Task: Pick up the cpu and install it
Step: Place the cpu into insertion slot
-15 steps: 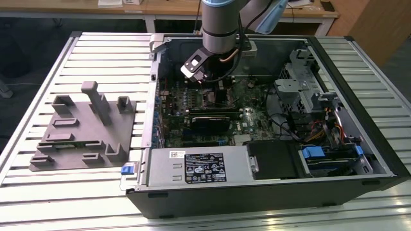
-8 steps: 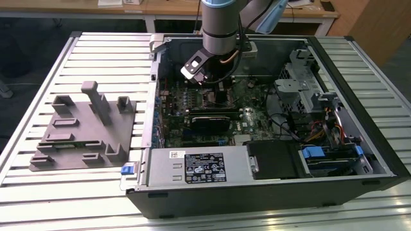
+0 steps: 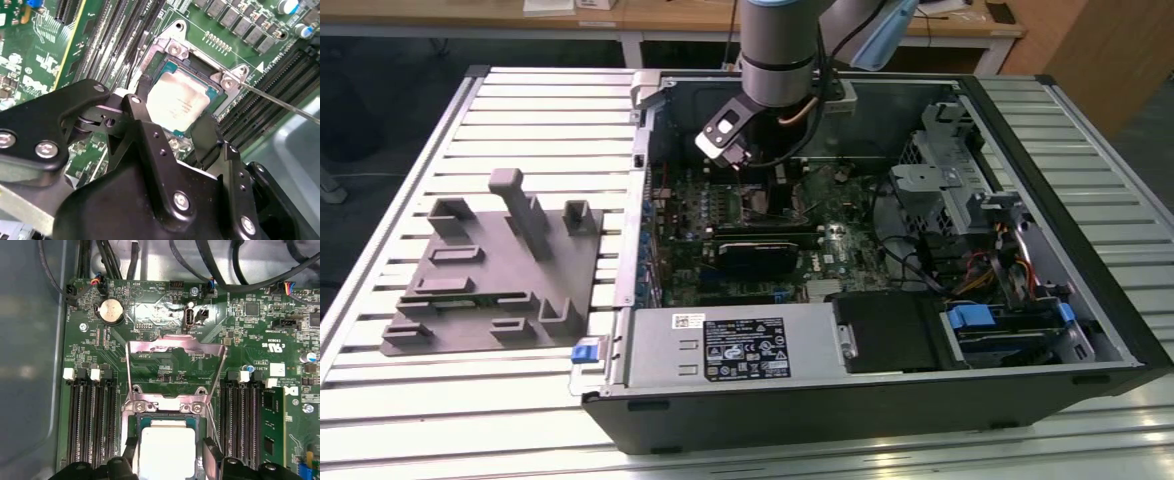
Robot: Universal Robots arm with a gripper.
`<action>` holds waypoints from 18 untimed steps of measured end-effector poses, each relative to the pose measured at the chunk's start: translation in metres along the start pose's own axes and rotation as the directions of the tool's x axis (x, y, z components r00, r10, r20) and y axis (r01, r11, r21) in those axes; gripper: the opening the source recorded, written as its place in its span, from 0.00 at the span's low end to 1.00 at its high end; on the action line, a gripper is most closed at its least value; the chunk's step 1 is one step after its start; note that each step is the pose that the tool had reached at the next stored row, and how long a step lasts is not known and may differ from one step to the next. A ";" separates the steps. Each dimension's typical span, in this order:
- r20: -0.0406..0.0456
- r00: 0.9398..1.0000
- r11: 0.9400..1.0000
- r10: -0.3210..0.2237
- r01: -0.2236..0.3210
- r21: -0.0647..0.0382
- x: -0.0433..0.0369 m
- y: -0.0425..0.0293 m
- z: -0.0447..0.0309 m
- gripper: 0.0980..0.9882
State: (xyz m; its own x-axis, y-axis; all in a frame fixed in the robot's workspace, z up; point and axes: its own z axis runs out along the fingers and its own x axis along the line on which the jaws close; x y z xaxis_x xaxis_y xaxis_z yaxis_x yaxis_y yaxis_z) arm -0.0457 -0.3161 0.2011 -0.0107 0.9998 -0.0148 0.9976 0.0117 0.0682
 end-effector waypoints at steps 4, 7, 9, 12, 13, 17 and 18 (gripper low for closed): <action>-0.003 1.000 1.000 0.000 0.000 0.001 -0.0001 0.0004 -0.0063 0.50; -0.004 1.000 1.000 0.000 0.000 0.003 -0.0001 0.0008 -0.0089 0.30; -0.004 1.000 1.000 0.000 0.000 0.005 -0.0002 0.0011 -0.0104 0.23; -0.004 1.000 1.000 0.000 0.000 0.010 -0.0002 0.0018 -0.0125 0.10; -0.004 1.000 1.000 0.000 0.000 0.012 -0.0002 0.0022 -0.0130 0.03; -0.004 1.000 1.000 0.000 0.000 0.024 -0.0003 0.0039 -0.0157 0.01; -0.004 1.000 1.000 0.000 0.000 0.025 -0.0003 0.0039 -0.0163 0.01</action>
State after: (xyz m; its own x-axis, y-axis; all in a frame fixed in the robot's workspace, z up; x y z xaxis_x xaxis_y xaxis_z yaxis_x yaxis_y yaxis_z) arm -0.0429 -0.3161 0.2176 -0.0109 0.9999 -0.0108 0.9990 0.0114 0.0430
